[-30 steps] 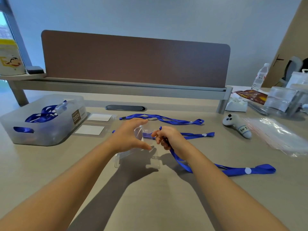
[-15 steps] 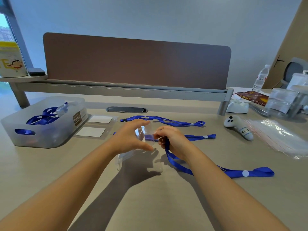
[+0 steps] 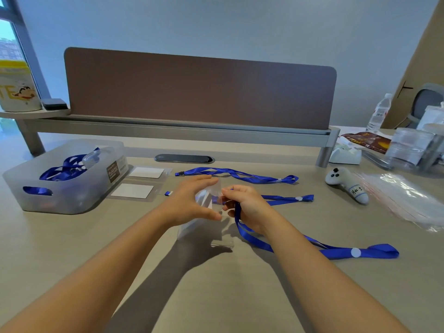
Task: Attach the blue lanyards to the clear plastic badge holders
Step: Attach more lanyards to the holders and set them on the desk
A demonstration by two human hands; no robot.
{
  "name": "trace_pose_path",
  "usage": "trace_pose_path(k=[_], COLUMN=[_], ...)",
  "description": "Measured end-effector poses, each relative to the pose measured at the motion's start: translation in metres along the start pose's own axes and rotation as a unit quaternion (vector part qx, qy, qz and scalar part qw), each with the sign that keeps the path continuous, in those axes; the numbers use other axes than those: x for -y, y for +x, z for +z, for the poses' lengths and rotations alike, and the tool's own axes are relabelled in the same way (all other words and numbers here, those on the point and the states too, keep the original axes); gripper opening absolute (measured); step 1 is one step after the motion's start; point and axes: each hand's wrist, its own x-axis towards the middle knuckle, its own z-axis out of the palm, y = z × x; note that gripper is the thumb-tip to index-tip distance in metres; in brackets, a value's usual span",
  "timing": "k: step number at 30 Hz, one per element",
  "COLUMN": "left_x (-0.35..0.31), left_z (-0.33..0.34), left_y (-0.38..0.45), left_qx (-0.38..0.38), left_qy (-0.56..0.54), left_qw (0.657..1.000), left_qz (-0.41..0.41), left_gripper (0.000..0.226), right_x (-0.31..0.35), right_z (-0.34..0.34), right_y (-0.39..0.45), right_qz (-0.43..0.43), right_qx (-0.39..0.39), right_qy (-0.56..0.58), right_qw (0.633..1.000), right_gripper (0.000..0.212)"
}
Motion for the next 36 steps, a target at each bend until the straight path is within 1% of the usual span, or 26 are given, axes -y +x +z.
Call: trace_pose_path(k=[2, 4, 6, 8, 12, 17, 20, 22, 25, 27, 29, 32, 36], left_x=[0.002, 0.002, 0.001, -0.001, -0.004, -0.003, 0.000, 0.001, -0.002, -0.005, -0.006, -0.009, -0.013], left_z=[0.001, 0.003, 0.004, 0.006, 0.006, 0.003, 0.001, 0.000, -0.002, -0.003, -0.002, 0.000, -0.004], left_y=[0.000, -0.001, -0.003, -0.006, -0.006, -0.003, -0.002, -0.001, -0.002, -0.001, 0.002, 0.006, 0.010], left_qx=[-0.013, -0.044, -0.083, -0.110, -0.113, -0.083, -0.057, -0.048, -0.046, -0.059, -0.069, -0.063, -0.047], left_qy=[-0.050, -0.101, -0.122, -0.136, -0.131, -0.081, -0.069, -0.064, -0.128, -0.163, -0.175, -0.164, -0.157], left_qw=[0.999, 0.994, 0.989, 0.984, 0.984, 0.991, 0.995, 0.996, 0.990, 0.984, 0.982, 0.984, 0.985], left_qz=[-0.006, -0.006, 0.003, 0.021, 0.048, 0.059, 0.047, 0.039, 0.042, 0.029, 0.001, -0.032, -0.057], left_gripper=[0.073, 0.063, 0.049, 0.042, 0.047, 0.048, 0.048, 0.045, 0.029, 0.023, 0.024, 0.025, 0.024], right_x=[0.000, 0.000, 0.001, 0.002, 0.004, 0.007, 0.008, 0.008, 0.006, 0.006, 0.005, 0.004, 0.005], right_z=[0.002, 0.003, 0.004, 0.004, 0.005, 0.006, 0.003, 0.002, 0.001, 0.001, 0.002, 0.003, 0.002], right_y=[0.001, 0.002, 0.003, 0.004, 0.006, 0.011, 0.011, 0.010, 0.008, 0.006, 0.004, 0.004, 0.004], right_qz=[0.008, 0.013, 0.019, 0.023, 0.026, 0.065, 0.064, 0.044, 0.021, 0.001, -0.022, -0.052, -0.058], right_qx=[-0.003, -0.009, -0.021, -0.030, -0.035, -0.051, -0.040, -0.031, -0.022, -0.019, -0.029, -0.047, -0.045], right_qy=[0.024, 0.048, 0.069, 0.080, 0.089, 0.137, 0.095, 0.053, 0.019, -0.004, -0.037, -0.079, -0.098], right_qw=[1.000, 0.999, 0.997, 0.996, 0.995, 0.987, 0.993, 0.997, 0.999, 1.000, 0.999, 0.994, 0.992], right_gripper=[0.022, 0.023, 0.023, 0.023, 0.021, 0.036, 0.037, 0.031, 0.023, 0.020, 0.022, 0.024, 0.028])
